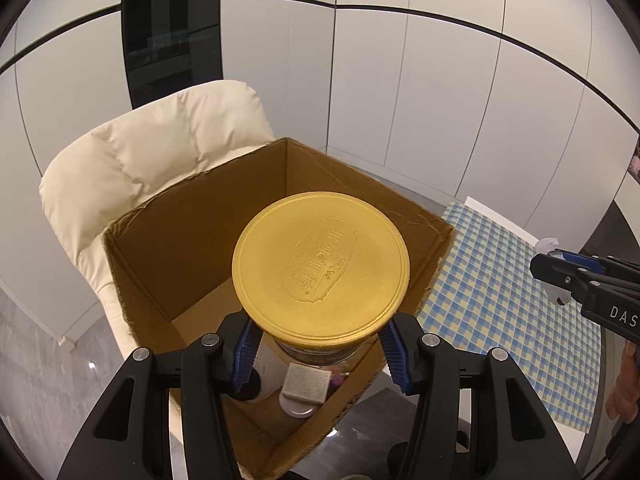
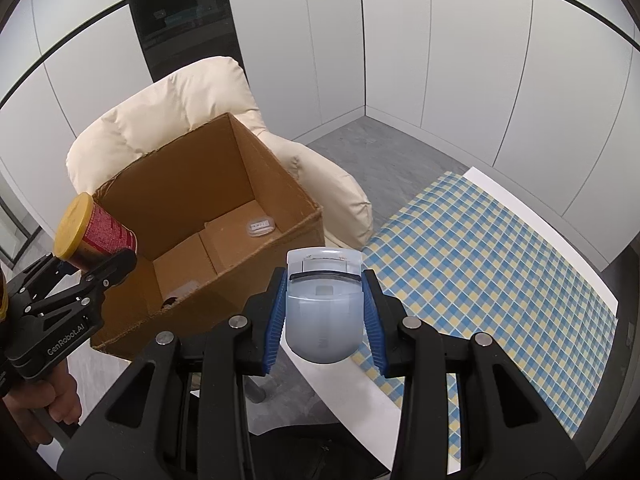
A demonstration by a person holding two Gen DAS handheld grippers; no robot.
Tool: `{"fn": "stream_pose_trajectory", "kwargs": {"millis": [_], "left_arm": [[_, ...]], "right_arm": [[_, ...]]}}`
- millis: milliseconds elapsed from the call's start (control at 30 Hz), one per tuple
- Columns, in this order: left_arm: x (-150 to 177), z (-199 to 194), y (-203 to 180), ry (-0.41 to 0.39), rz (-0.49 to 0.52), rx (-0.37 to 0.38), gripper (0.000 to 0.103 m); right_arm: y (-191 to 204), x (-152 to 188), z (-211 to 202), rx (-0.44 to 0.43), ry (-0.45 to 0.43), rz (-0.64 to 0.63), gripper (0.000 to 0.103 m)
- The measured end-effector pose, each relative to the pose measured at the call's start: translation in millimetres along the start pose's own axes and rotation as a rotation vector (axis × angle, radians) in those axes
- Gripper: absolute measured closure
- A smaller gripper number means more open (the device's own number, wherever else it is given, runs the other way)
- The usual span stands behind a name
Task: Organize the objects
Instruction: 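Bring the jar over the box opening with the left tool while the right tool follows with the white item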
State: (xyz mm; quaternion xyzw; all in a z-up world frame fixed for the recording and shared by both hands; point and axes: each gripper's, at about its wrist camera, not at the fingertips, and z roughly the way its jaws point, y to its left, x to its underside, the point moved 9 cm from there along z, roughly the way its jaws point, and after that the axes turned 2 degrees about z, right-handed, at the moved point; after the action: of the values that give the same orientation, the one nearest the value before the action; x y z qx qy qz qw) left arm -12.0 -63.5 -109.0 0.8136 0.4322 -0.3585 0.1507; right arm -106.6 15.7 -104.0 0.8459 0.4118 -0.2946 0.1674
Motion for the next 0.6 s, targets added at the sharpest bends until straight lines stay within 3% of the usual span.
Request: {"fn": "stream_pose_trajectory", "kwargs": {"millis": [600], "left_arm": [[4, 1, 27, 0.002, -0.013, -0.046, 0.049]], "right_arm": [[32, -7, 11, -0.038, -0.004, -0.043, 0.065]]}}
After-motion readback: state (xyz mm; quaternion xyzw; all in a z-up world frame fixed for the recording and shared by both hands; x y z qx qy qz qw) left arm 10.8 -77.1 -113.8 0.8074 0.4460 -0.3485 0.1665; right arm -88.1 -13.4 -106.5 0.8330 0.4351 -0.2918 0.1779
